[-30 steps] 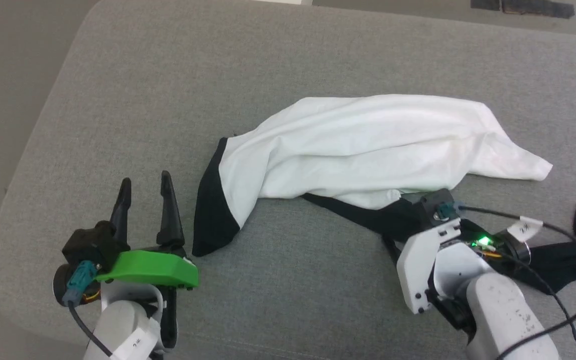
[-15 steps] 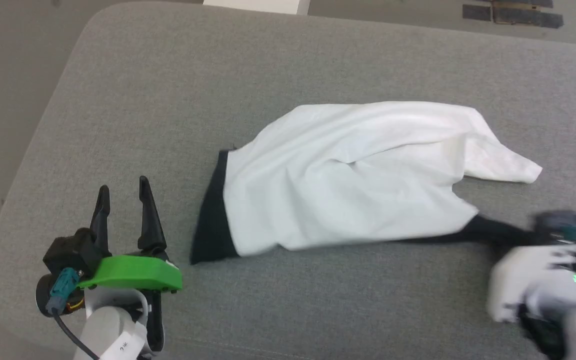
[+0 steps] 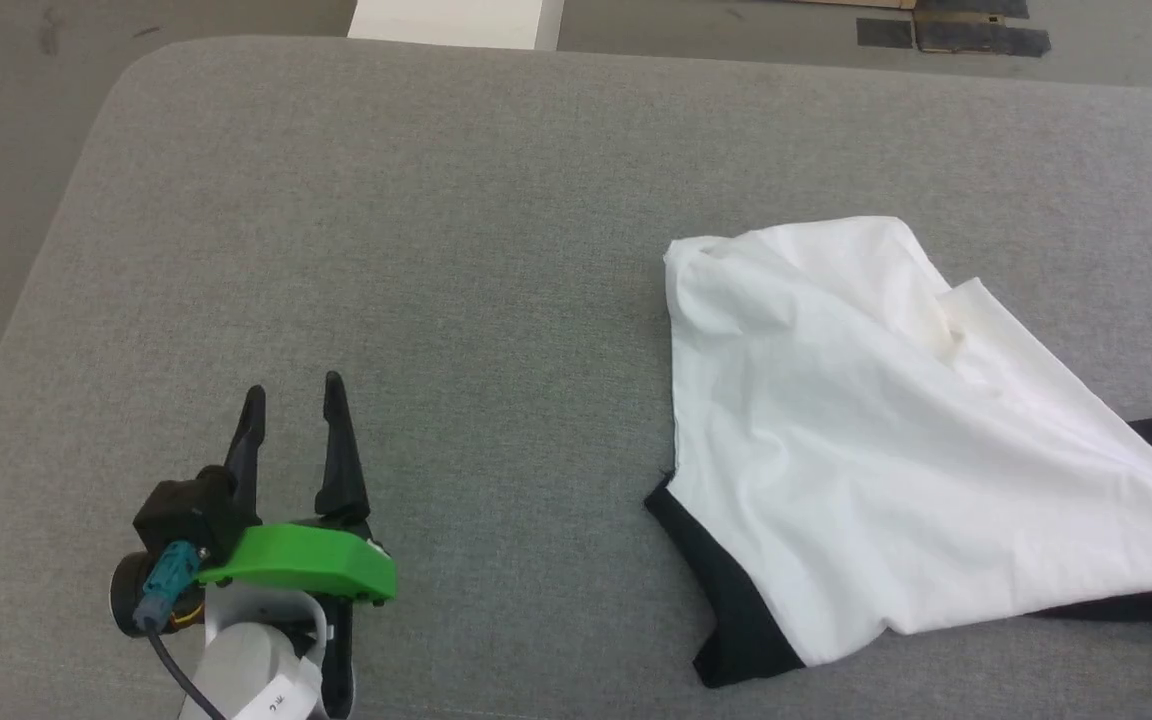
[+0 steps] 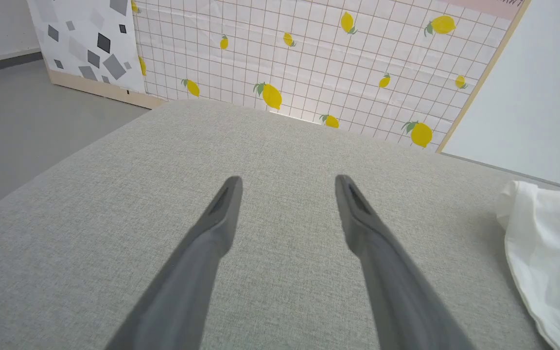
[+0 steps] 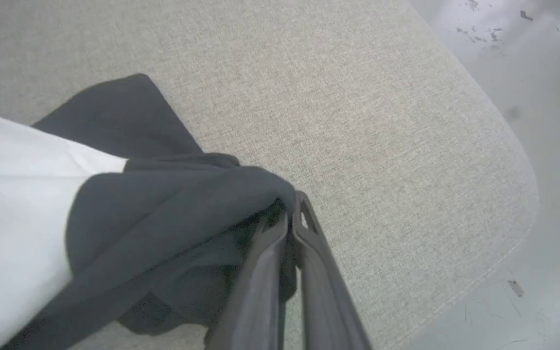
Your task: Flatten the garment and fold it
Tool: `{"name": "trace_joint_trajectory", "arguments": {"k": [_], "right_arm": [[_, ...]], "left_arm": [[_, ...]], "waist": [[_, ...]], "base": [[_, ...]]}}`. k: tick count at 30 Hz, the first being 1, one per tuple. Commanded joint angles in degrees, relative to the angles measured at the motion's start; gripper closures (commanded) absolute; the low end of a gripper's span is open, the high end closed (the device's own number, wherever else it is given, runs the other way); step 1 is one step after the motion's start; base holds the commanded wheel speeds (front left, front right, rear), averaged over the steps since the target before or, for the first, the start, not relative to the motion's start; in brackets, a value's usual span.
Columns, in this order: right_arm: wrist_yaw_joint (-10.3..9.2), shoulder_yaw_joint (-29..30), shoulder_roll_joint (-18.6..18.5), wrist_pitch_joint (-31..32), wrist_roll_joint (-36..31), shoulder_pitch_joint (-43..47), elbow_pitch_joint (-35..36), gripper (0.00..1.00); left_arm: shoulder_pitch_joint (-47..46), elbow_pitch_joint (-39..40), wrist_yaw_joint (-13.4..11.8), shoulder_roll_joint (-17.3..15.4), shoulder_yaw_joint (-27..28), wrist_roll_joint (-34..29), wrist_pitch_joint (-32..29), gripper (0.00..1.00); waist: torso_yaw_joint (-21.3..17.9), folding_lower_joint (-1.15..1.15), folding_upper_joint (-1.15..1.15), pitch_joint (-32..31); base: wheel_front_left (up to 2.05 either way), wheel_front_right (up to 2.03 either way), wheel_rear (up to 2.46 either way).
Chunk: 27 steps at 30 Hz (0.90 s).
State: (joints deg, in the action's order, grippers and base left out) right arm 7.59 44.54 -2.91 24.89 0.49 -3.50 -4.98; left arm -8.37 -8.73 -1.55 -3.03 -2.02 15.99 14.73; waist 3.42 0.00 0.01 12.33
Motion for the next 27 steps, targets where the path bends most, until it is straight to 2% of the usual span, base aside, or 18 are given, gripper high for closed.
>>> {"name": "trace_joint_trajectory", "arguments": {"k": [1, 2, 5, 10, 14, 20, 27], "right_arm": [[-0.10, -0.66, 0.01, -1.63, -0.66, -1.61, -0.49, 0.50], [-0.10, -1.35, 0.02, -2.78, -0.04, -2.06, -1.08, 0.00], [-0.10, -4.64, 0.02, -7.42, 2.40, -2.69, -1.10, 0.00], [-0.10, -16.13, 0.02, -16.14, 9.47, -2.58, 1.33, 0.00], [-0.10, -22.60, 0.02, -19.54, 12.37, -3.11, 2.93, 0.00], [-0.10, -34.07, 0.02, -16.62, 10.71, -9.84, 1.90, 0.00], [-0.10, -49.91, -1.94, -10.24, 10.06, -22.75, -6.20, 0.00]], "left_arm": [[-0.60, -0.27, 0.25, 0.14, -0.09, -0.36, 0.27, 0.00], [-0.60, -0.41, 0.26, 0.14, -0.20, -0.35, 0.27, 0.00], [-0.46, -0.74, 0.34, 0.14, -0.52, -0.35, 0.27, 0.00], [-0.14, -0.68, 0.29, 0.14, -0.73, -0.28, 0.27, 0.00], [0.05, -0.39, 0.23, 0.14, -0.81, -0.12, 0.27, 0.00], [-0.52, 0.58, 0.25, 0.15, -1.00, 0.06, 0.27, 0.00], [-2.77, 1.53, -0.03, 0.15, -2.62, 1.09, 0.27, 0.00]], "waist": [[-0.27, 0.00, -0.01, -0.25], [-0.40, 0.00, -0.01, -0.42], [-0.63, 0.00, -0.01, -0.89], [-0.80, 0.00, -0.01, -1.61], [-0.68, 0.00, -0.01, -1.91], [0.27, 0.00, -0.01, -0.28], [3.87, 0.00, -0.01, 3.23]], "base": [[0.00, 0.00, 0.00], [0.00, 0.00, 0.00], [0.00, 0.00, 0.00], [0.00, 0.00, 0.00], [0.00, 0.00, 0.00], [0.00, 0.00, 0.00], [0.00, 0.00, 0.00]]}}
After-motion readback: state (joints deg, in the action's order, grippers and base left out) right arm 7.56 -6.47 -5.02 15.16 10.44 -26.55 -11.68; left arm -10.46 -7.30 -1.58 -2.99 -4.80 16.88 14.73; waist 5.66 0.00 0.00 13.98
